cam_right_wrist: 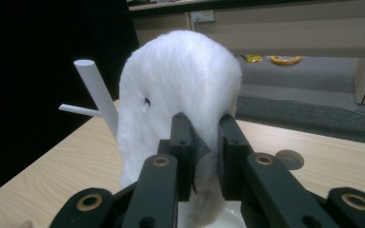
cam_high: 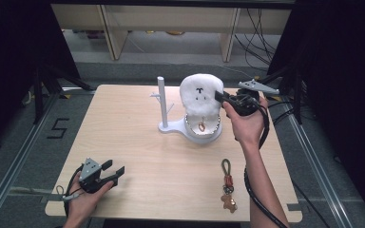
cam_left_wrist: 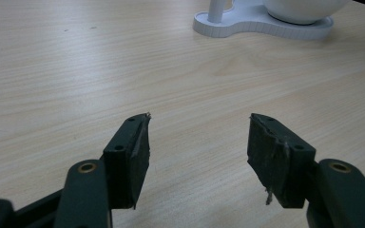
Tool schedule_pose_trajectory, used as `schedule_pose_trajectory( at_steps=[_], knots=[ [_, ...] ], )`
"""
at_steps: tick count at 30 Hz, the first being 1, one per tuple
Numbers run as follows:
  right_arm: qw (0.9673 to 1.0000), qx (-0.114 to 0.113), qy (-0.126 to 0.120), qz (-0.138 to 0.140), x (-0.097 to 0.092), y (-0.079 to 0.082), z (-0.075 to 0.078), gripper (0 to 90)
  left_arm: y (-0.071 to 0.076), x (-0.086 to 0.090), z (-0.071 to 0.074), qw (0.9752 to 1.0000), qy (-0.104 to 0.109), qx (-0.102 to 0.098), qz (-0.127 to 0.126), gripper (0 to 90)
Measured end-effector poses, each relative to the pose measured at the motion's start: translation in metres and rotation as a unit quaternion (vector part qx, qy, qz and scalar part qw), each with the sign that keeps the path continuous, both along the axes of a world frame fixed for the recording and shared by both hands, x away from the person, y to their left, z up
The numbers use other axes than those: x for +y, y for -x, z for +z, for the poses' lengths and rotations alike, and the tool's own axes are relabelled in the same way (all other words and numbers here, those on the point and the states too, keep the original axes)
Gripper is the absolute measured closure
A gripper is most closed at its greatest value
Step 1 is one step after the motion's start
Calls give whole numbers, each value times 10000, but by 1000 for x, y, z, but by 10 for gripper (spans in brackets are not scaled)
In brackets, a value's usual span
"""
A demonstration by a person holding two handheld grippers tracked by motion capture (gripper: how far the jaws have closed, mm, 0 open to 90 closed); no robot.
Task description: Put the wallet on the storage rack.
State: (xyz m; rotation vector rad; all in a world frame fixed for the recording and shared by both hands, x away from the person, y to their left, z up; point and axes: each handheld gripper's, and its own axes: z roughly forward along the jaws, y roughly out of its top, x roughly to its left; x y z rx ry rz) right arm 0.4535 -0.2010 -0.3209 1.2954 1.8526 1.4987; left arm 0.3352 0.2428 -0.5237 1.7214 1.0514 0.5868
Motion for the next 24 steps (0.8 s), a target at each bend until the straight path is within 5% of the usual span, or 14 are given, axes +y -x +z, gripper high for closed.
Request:
schedule_pose_trajectory(
  at_steps=[4, 7, 10, 13, 21, 24],
  knots=[
    [10000, -59, 80, 13, -2, -9, -6, 803, 0, 0, 0, 10000, -19, -24, -18, 395],
    [9999, 81, 20, -64, -3, -14, -12, 803, 2, 0, 1, 9999, -34, 86, 107, 395],
    [9999, 87, 41, -85, -5, -18, -16, 803, -1, 1, 0, 10000, -43, -56, -48, 395],
    [9998, 119, 51, -178, -7, -23, -24, 802, 2, 0, 1, 9999, -40, 62, 88, 395],
    [9986, 408, 29, -335, -9, -32, -47, 800, 0, 0, 0, 10000, -31, -30, -33, 395],
    [9989, 337, 152, -292, -11, -34, -51, 800, 0, 0, 0, 10000, -3, 0, -7, 394]
  ],
)
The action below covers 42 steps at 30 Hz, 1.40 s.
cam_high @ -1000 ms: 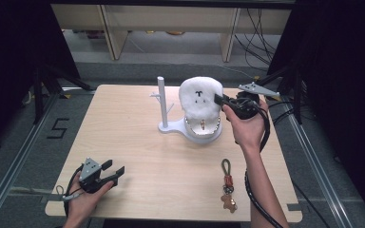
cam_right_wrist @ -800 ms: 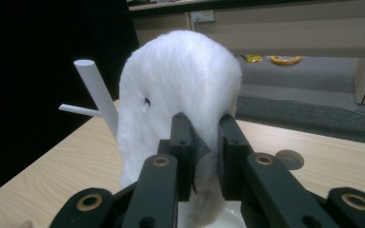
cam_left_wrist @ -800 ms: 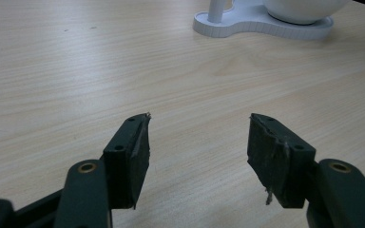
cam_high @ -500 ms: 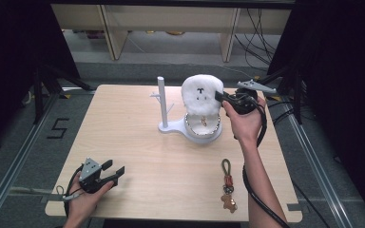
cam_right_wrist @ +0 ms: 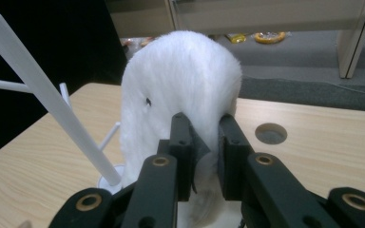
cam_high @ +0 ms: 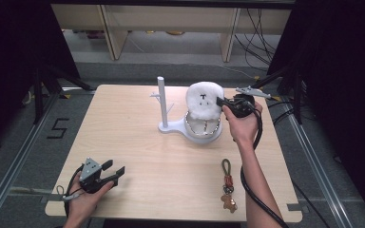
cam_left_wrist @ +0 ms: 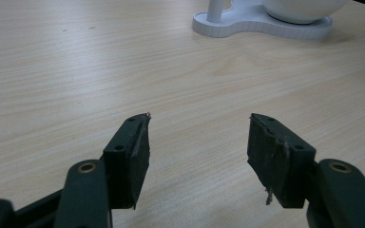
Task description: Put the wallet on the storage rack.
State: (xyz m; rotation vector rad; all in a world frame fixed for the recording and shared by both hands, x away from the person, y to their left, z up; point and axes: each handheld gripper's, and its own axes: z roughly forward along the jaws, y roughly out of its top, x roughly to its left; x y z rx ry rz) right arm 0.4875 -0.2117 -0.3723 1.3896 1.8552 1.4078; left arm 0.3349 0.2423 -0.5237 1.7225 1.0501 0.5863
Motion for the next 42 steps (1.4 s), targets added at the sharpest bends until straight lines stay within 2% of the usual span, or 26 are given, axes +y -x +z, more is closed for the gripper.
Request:
schedule_pose_trajectory(
  at_steps=[3, 4, 5, 8, 9, 10, 12, 14, 18, 21, 22, 23, 24, 25, 28, 29, 30, 31, 32, 33, 34, 35, 36, 38, 40, 42],
  knots=[
    [9999, 62, 109, 33, 0, 0, -7, 800, 0, 0, 0, 10000, -7, -1, -7, 395],
    [9997, 226, -7, -13, 3, 2, -9, 799, 0, 0, 0, 10000, -17, -8, -12, 394],
    [9996, 140, 210, 92, -1, 0, -12, 799, 0, 0, 0, 10000, -22, -15, -20, 394],
    [9991, 173, 395, 32, 1, 1, -19, 799, 0, 0, 0, 10000, -14, -17, -20, 394],
    [9990, 284, 345, 5, 2, 2, -20, 799, 0, 0, 0, 10000, -19, -15, -20, 395],
    [9987, 319, 395, 19, 1, 2, -21, 799, 0, 0, 0, 10000, -17, -9, -16, 394],
    [9973, 334, 643, 99, -1, 0, -25, 799, 0, 0, 0, 10000, -17, -10, -14, 394],
    [9963, 449, 727, 94, 1, 0, -28, 800, 0, 0, 0, 10000, -10, -11, -15, 394],
    [9940, 456, 990, 10, 3, -2, -33, 800, 0, 0, 0, 10000, -5, -13, -7, 394],
    [9908, 402, 1294, 12, 4, -3, -38, 799, 0, 0, 0, 10000, -26, -40, -24, 394],
    [9897, 274, 1404, -39, 5, -4, -40, 799, 0, 0, 0, 10000, -26, -36, -24, 394],
    [9892, 410, 1408, -50, 6, -2, -39, 799, 0, 0, 0, 10000, -22, -41, -35, 394],
    [9894, 381, 1397, -122, 8, -2, -40, 799, 0, -1, 0, 10000, -4, -13, -10, 394],
    [9875, 372, 1529, -81, 8, -2, -39, 798, 0, -1, 0, 10000, -13, -20, -22, 394],
    [9876, 490, 1486, -148, 11, -1, -39, 790, 0, 0, 0, 10000, -63, -39, -42, 394],
    [9872, 382, 1543, -94, 9, -3, -39, 780, 0, 0, 0, 10000, -33, -38, -48, 394],
    [9867, 412, 1567, -97, 9, -4, -39, 769, 0, 0, 0, 10000, -62, -47, -44, 394],
    [9873, 448, 1519, -115, 8, -3, -39, 757, 0, 0, 0, 10000, -47, -58, -44, 394],
    [9884, 589, 1386, -197, 10, -1, -37, 746, 1, -1, 0, 10000, -30, -16, -14, 394],
    [9883, 475, 1444, -122, 7, -3, -37, 730, 0, -1, 0, 10000, -28, -27, -20, 393],
    [9885, 518, 1413, -138, 7, -2, -36, 713, 0, -1, 0, 10000, -41, -37, -26, 394],
    [9885, 435, 1444, -116, 5, -2, -36, 693, 1, -1, 1, 10000, -84, 6, 28, 394],
    [9897, 513, 1328, -138, 6, -1, -33, 669, 2, -1, 1, 9999, -93, 55, 68, 394],
    [9909, 517, 1231, -152, 4, 1, -30, 642, 2, -2, 1, 9999, -122, 45, 54, 394],
    [9909, 469, 1254, -163, 2, 2, -26, 612, 2, -2, 1, 9999, -104, 49, 47, 394],
    [9918, 592, 1112, -216, 0, 6, -21, 588, 2, -2, 1, 9999, -116, 45, 49, 394]
  ],
)
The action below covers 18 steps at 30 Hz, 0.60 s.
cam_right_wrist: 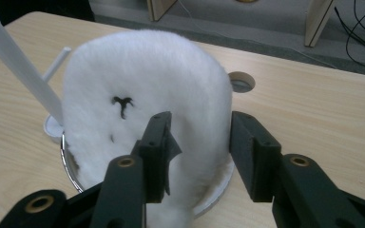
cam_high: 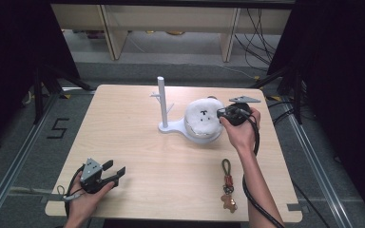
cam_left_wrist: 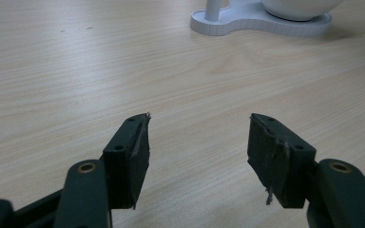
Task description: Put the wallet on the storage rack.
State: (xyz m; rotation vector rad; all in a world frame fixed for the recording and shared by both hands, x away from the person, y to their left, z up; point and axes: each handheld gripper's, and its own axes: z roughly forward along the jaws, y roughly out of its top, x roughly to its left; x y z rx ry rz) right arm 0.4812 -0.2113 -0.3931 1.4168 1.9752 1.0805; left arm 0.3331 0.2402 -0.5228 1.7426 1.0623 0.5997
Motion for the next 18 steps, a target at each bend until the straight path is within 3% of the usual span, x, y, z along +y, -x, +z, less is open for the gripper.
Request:
schedule_pose_trajectory(
  at_steps=[3, 5, 7, 8, 12, 13, 18],
  knots=[
    [9998, 73, -165, -64, -3, 6, 4, 553, 0, 0, 0, 10000, 0, 7, -3, 393],
    [9998, 97, -138, 51, -10, 9, 5, 531, -1, 0, 0, 10000, -21, -1, -25, 392],
    [9992, 339, -178, -115, -11, 17, 5, 499, -3, 0, -1, 9999, 3, -43, -112, 390],
    [9994, 329, -104, 6, -15, 17, 3, 491, -3, 0, -1, 9999, -16, -58, -128, 390],
    [9980, 635, -53, -9, -24, 27, -3, 457, -3, 0, -1, 10000, -6, -19, -94, 390],
    [9972, 753, 19, -25, -27, 30, -4, 455, -2, 0, 0, 10000, -17, 21, -51, 390],
    [9925, 1201, -136, -205, -32, 43, -13, 452, -2, 0, 0, 10000, -2, 16, -44, 390]
  ],
)
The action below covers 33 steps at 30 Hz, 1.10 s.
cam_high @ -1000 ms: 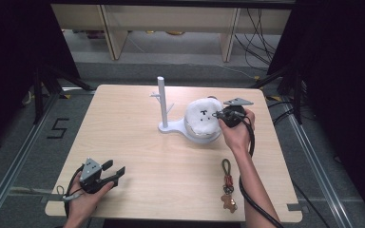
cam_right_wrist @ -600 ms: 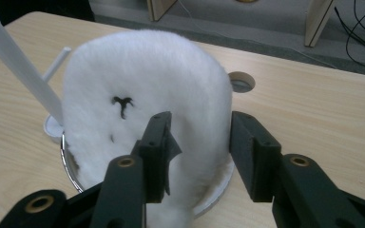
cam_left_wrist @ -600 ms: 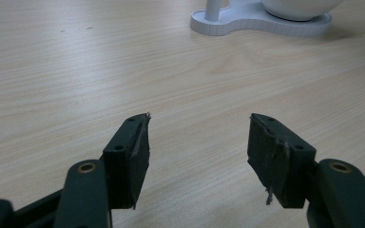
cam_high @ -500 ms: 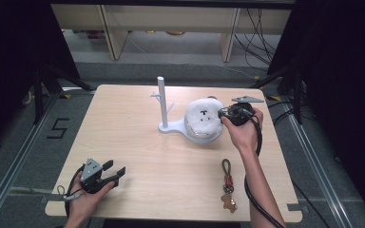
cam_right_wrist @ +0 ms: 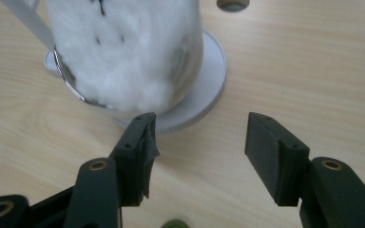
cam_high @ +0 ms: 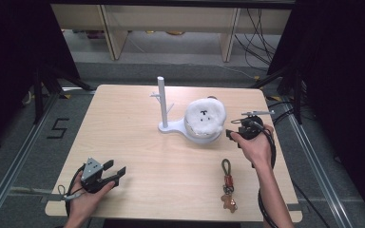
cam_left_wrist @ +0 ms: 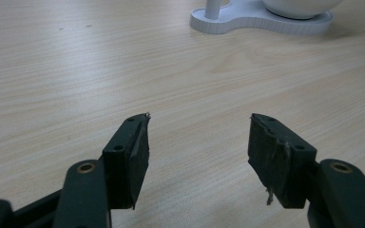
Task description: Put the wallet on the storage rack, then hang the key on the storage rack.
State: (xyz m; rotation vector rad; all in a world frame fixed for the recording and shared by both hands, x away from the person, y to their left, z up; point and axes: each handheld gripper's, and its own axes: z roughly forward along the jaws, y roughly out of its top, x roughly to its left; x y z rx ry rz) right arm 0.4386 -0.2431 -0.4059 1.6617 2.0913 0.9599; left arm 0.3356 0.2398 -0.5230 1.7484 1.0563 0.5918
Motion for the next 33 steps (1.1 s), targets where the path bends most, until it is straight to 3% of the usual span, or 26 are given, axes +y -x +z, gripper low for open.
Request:
schedule_pose_trajectory(
  at_steps=[1, 2, 3, 4, 6, 7, 8, 9, 10, 11, 14, 16, 18, 22, 24, 29, 30, 31, 32, 33],
  knots=[
    [9998, -20, 158, 125, -4, 0, -4, 454, 0, 0, 0, 10000, 8, 7, 12, 390],
    [9998, 179, 42, 53, -3, 3, -5, 462, 0, 0, 0, 10000, 4, 9, 20, 390],
    [9995, 153, 164, 222, -7, 3, -9, 474, 1, -1, 0, 10000, 5, 12, 43, 390],
    [9994, 247, 168, 200, -9, 5, -12, 491, 0, 0, 0, 10000, -84, -39, -9, 391],
    [9968, 753, 265, -102, -9, 10, -14, 491, 0, -1, 0, 10000, -16, -19, 22, 392],
    [9965, 793, 244, -63, -10, 12, -17, 491, 0, -1, 0, 10000, -17, -22, 19, 391],
    [9945, 1040, 14, 96, -11, 13, -19, 490, 0, -2, 0, 10000, 21, 6, 45, 392],
    [9936, 1104, 242, -80, -9, 15, -20, 489, 0, -2, 0, 10000, 22, -4, 14, 391],
    [9922, 1214, 281, -71, -8, 17, -22, 489, 0, -3, 0, 10000, -29, -2, 3, 391],
    [9905, 1324, 331, 140, -10, 20, -25, 490, -2, -3, 0, 9999, -32, -98, -107, 391],
    [9863, 1613, 327, 87, -9, 25, -30, 510, 0, -4, 0, 10000, -35, 4, -5, 391],
    [9783, 2056, 230, -141, -5, 29, -32, 522, 0, -4, 0, 10000, -58, -24, -35, 391],
    [9790, 1988, 448, 99, -9, 30, -41, 526, 0, -5, 0, 10000, -55, -16, -19, 391],
    [9743, 2208, 409, 170, -8, 36, -51, 553, 0, -5, 0, 10000, -65, 2, 7, 390],
    [9704, 2366, 428, 225, -7, 37, -54, 565, 0, -5, 0, 10000, -67, -22, -1, 390],
    [9662, 2522, 420, 327, 2, 43, -62, 582, 0, -6, -1, 9999, -25, -74, -79, 390],
    [9598, 2789, 309, 117, 9, 46, -61, 582, 1, -6, 0, 9999, -32, -56, -77, 390],
    [9583, 2842, 292, 88, 11, 47, -61, 582, 0, -6, 0, 9998, -68, -126, -140, 390],
    [9593, 2807, 289, 92, 13, 47, -63, 582, 2, -6, 0, 9999, -74, -89, -105, 390],
    [9566, 2892, 312, 201, 14, 48, -62, 582, 0, -6, 0, 9997, -118, -157, -177, 390]
  ],
)
